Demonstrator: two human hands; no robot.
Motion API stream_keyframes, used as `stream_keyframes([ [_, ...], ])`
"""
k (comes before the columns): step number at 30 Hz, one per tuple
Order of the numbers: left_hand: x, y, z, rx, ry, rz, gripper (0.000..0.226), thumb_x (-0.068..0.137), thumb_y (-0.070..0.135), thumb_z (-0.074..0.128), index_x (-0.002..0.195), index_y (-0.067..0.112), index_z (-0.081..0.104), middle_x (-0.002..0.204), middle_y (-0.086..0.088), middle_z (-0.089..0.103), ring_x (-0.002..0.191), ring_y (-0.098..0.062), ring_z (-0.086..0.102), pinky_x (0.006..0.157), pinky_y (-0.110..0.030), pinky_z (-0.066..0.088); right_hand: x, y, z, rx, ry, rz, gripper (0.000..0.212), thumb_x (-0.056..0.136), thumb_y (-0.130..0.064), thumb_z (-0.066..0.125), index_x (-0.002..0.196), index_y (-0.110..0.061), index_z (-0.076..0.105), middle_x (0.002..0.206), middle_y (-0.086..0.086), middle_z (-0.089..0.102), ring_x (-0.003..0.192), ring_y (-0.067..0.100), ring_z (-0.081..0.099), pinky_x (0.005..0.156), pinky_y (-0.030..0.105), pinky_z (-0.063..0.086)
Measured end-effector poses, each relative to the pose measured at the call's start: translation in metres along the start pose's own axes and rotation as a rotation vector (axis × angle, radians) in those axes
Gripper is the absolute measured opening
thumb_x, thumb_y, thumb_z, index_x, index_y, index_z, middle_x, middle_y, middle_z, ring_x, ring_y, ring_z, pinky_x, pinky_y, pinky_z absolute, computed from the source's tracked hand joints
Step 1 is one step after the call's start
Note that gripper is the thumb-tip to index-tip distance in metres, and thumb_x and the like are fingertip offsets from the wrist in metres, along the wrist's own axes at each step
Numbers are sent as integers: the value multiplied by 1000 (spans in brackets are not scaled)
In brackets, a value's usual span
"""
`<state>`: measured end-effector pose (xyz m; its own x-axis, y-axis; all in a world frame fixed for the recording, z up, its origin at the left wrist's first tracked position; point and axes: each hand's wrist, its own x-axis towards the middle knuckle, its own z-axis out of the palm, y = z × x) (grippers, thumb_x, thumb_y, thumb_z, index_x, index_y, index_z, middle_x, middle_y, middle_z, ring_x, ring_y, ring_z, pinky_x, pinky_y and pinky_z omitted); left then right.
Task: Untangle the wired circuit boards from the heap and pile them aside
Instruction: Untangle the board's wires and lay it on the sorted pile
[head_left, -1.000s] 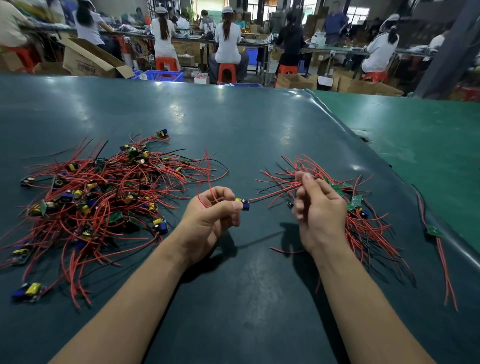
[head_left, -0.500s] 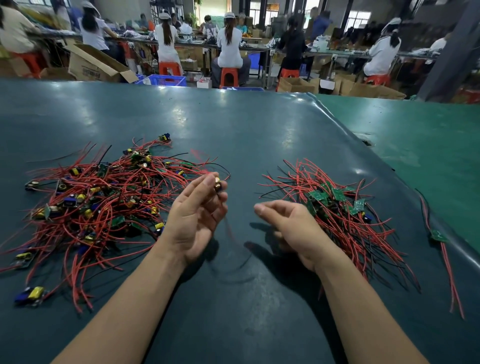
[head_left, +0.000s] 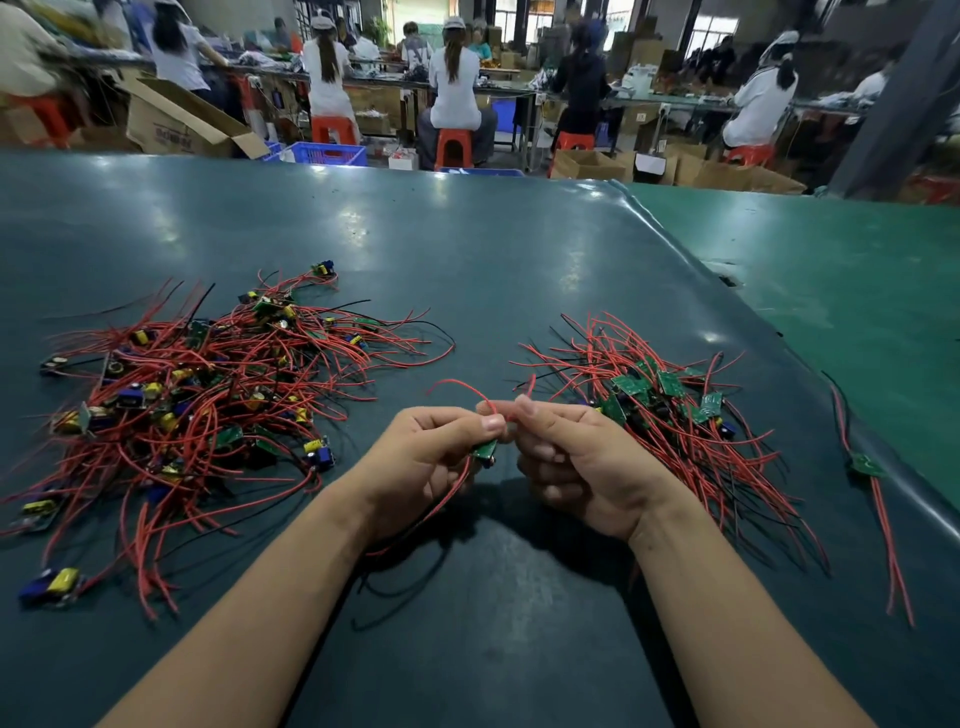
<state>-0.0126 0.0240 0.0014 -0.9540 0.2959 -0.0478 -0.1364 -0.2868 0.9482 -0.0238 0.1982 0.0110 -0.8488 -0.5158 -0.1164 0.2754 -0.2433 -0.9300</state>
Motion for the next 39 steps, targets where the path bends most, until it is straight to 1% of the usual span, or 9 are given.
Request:
stream_keyframes([
  [5,-2,3,-4,113,-163,-85,10,77,14,72,71,6,74,57,-1,49,41,-7,37,39,-17,31,-1,1,-2,57,-67,66,27,87,-30,60,106,-20,76,53,-8,35,39,-1,26,32,10,19],
  [11,-4,6,-4,86,-250,-134,23,81,17,61,87,-5,59,55,5,55,42,-3,42,39,-14,32,3,3,5,30,15,-31,14,77,-29,67,73,-19,76,48,-4,51,34,0,31,30,11,22],
  [15,-1,5,0,17,-165,-76,20,80,17,60,61,16,56,59,5,53,46,-8,37,42,-19,32,10,4,6,49,208,-136,17,73,-30,72,68,-14,73,50,-4,53,34,2,32,33,13,22],
  [20,-2,1,5,13,-99,-43,30,76,8,63,52,19,47,53,6,51,43,-7,37,41,-19,31,9,5,4,-126,239,-130,18,96,-20,58,83,-14,68,55,-3,53,36,5,29,38,12,22],
  [23,-3,0,5,28,-109,-46,32,77,2,65,57,13,43,53,6,51,44,-6,40,41,-18,31,7,3,2,-187,183,-65,20,99,-6,47,104,-12,66,53,-3,51,36,5,29,38,12,23],
  [26,-3,1,4,48,-130,-58,34,77,4,62,51,19,47,57,5,52,47,-7,40,43,-19,32,6,2,3,-228,205,-47,23,96,3,42,99,-11,60,59,1,59,35,8,34,37,14,26],
  [30,-2,3,4,43,-89,-80,27,73,11,59,49,20,48,53,3,47,46,-8,37,44,-20,28,6,-4,0,0,216,-139,18,95,6,45,93,-8,57,71,8,70,41,9,47,35,16,34],
  [33,-1,6,2,37,-88,-101,23,72,16,56,49,18,56,51,4,46,45,-9,38,45,-22,32,4,-6,-4,170,166,-188,16,88,1,55,101,-5,62,79,9,73,57,11,64,51,17,51],
  [39,-4,6,1,86,-152,-88,13,70,23,62,65,12,66,58,-8,43,49,-19,42,50,-28,35,4,-6,-6,135,165,-255,27,76,-12,65,102,-10,64,97,8,76,59,11,67,46,16,46],
])
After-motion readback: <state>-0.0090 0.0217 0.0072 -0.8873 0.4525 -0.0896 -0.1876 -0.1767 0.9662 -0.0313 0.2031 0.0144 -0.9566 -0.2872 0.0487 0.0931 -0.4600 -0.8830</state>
